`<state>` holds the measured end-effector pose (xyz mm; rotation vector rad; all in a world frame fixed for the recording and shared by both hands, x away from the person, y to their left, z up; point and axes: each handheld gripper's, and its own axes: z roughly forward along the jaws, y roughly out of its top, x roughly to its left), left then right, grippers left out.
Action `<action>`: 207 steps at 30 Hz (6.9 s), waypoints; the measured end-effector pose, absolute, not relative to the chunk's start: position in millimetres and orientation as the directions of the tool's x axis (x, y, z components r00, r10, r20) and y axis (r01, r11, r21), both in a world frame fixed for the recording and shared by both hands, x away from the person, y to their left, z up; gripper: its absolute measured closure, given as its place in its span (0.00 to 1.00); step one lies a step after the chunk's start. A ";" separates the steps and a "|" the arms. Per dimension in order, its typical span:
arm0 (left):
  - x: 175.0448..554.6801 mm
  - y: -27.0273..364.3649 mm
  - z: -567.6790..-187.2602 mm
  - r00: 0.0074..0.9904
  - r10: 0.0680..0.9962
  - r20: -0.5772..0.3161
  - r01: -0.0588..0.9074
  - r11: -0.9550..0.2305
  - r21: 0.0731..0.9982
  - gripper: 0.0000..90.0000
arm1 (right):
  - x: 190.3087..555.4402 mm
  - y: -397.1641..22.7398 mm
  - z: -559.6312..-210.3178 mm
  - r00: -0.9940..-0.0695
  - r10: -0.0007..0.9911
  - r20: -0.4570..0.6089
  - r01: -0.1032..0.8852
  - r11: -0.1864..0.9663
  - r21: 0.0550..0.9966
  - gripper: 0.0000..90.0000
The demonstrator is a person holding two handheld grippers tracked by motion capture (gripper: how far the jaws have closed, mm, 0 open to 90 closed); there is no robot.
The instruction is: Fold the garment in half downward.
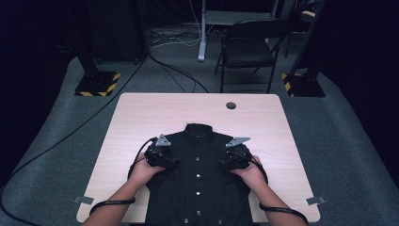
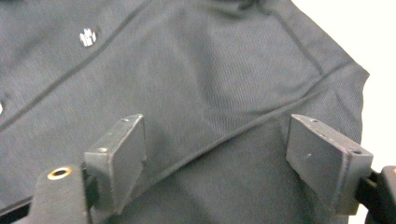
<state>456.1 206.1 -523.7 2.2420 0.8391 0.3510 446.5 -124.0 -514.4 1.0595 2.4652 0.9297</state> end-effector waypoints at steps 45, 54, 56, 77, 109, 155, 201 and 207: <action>432.5 208.1 -532.6 0.773 0.634 0.020 0.415 -0.529 0.740 0.11 | 472.4 -134.6 -500.0 -0.617 0.787 0.002 0.593 0.464 0.658 0.31; 432.5 208.1 -532.6 0.773 0.634 0.019 0.416 -0.530 0.739 0.11 | 488.7 -136.3 -504.2 -0.582 0.813 -0.004 0.619 0.446 0.647 0.31; 432.5 208.0 -532.7 0.773 0.635 0.019 0.416 -0.529 0.740 0.11 | 492.0 -137.0 -505.4 -0.574 0.819 0.001 0.626 0.438 0.645 0.32; 432.7 209.0 -532.4 0.771 0.637 0.021 0.414 -0.526 0.743 0.13 | 502.1 -148.3 -512.0 -0.512 0.859 0.022 0.667 0.381 0.640 0.44; 484.8 234.3 -514.3 0.580 0.815 -0.015 0.572 -0.394 0.720 0.23 | 496.8 -150.5 -516.7 -0.506 0.862 0.021 0.638 0.358 0.682 0.44; 496.5 235.4 -518.1 0.598 0.799 -0.066 0.583 -0.378 0.719 0.93 | 493.0 -138.1 -509.3 -0.520 0.852 0.056 0.651 0.352 0.673 0.92; 500.8 250.5 -373.9 0.601 0.795 0.085 0.349 -0.356 0.867 0.94 | 497.9 -127.2 -364.9 -0.570 0.821 -0.023 0.402 0.303 0.864 0.93; 489.8 252.9 -360.2 0.610 0.786 0.107 0.282 -0.341 0.897 0.94 | 483.3 -133.5 -352.6 -0.565 0.824 -0.045 0.312 0.264 0.912 0.93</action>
